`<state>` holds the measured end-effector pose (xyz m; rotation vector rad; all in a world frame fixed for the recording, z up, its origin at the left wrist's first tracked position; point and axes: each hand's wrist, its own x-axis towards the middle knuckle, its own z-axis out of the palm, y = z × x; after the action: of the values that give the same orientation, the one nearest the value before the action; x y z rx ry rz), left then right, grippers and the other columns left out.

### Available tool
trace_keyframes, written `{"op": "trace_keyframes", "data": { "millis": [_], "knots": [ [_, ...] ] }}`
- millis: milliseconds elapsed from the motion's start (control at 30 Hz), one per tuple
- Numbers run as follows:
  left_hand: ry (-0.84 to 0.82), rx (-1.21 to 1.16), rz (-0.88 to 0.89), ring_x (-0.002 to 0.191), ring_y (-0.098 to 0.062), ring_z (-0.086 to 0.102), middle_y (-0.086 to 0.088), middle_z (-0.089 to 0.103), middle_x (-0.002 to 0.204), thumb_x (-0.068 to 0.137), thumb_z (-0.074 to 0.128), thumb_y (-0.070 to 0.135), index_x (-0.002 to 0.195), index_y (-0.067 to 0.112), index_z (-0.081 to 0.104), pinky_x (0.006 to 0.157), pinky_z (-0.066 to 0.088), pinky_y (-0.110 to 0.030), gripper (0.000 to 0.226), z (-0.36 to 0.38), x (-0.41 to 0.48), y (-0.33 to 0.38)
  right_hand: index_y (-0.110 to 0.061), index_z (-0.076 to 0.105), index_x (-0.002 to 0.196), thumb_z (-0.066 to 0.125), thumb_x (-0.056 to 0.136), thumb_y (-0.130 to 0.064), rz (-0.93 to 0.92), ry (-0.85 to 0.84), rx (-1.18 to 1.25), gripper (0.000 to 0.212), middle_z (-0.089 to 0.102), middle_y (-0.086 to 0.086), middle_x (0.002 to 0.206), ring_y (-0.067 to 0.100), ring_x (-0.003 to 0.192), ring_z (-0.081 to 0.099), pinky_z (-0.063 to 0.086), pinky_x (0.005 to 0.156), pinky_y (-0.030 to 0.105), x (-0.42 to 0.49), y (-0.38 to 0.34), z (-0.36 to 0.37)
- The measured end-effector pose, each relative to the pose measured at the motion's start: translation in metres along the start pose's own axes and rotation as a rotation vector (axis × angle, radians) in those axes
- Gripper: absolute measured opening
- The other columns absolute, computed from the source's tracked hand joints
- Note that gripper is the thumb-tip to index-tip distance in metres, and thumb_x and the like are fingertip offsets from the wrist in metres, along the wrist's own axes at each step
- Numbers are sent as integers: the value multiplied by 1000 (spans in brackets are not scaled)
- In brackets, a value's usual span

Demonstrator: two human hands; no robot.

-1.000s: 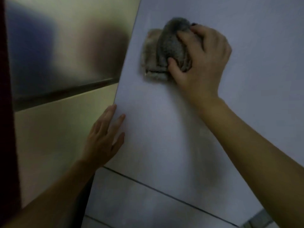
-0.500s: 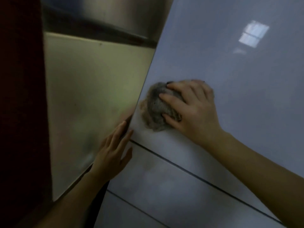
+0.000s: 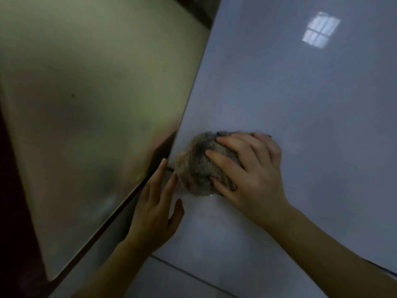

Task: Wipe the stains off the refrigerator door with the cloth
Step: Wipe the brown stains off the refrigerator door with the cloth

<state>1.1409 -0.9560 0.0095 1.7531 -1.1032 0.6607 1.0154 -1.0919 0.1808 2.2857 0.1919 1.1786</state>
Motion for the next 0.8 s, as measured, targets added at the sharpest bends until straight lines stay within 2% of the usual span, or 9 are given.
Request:
{"op": "trace_keyframes", "data": {
  "millis": [100,167,300,367,433,500,633,800],
  "knots": [
    [11,-31,-31,155,-24,15,-21,17,165,97,51,29,152,5,31,125,17,-24,63,1,-1,4,-18,76,118,73,93,-36,-108,-38,4,31,70,10,125,28,121,57,36,111,47,6,15,-11],
    [10,-49,-53,155,-25,16,-21,17,165,96,53,26,152,5,31,125,17,-24,64,-1,-1,9,-17,76,119,72,92,-38,-96,-17,-13,34,69,12,126,30,119,57,35,109,46,24,29,-23],
    [-15,-48,-73,156,-26,14,-19,13,166,96,53,24,153,5,30,123,24,-33,64,-5,0,15,-16,70,127,72,86,-44,106,105,-90,50,64,14,133,30,125,49,31,109,45,80,50,-40],
    [-25,-37,-64,156,-22,11,-18,12,166,95,54,23,153,3,32,123,21,-29,65,-8,-1,14,-17,69,128,73,82,-44,203,167,-99,53,63,13,134,29,126,46,34,108,48,93,45,-37],
    [-33,-16,-54,157,-18,7,-18,11,166,96,52,25,154,4,31,125,12,-21,65,-9,-2,12,-18,67,130,73,81,-43,226,145,-75,56,62,14,135,30,127,44,35,106,50,83,26,-22],
    [-51,8,-28,157,-21,7,-19,12,166,97,51,27,155,6,28,126,11,-22,65,-9,-7,7,-18,66,131,73,83,-40,159,59,-40,54,62,14,136,32,128,44,32,107,49,53,1,0],
    [-84,43,0,154,-30,21,-19,18,165,96,51,27,154,6,31,122,25,-33,65,-10,-17,-4,-20,70,127,70,91,-36,-22,-89,-11,39,67,9,133,30,127,58,33,115,47,-21,-25,20],
    [-59,122,10,148,-37,32,-19,22,164,95,50,27,152,5,34,114,35,-44,63,-25,-19,-1,-19,73,122,70,94,-34,-56,-75,15,32,68,9,130,30,122,60,37,112,47,-37,-1,-8]
  ]
}}
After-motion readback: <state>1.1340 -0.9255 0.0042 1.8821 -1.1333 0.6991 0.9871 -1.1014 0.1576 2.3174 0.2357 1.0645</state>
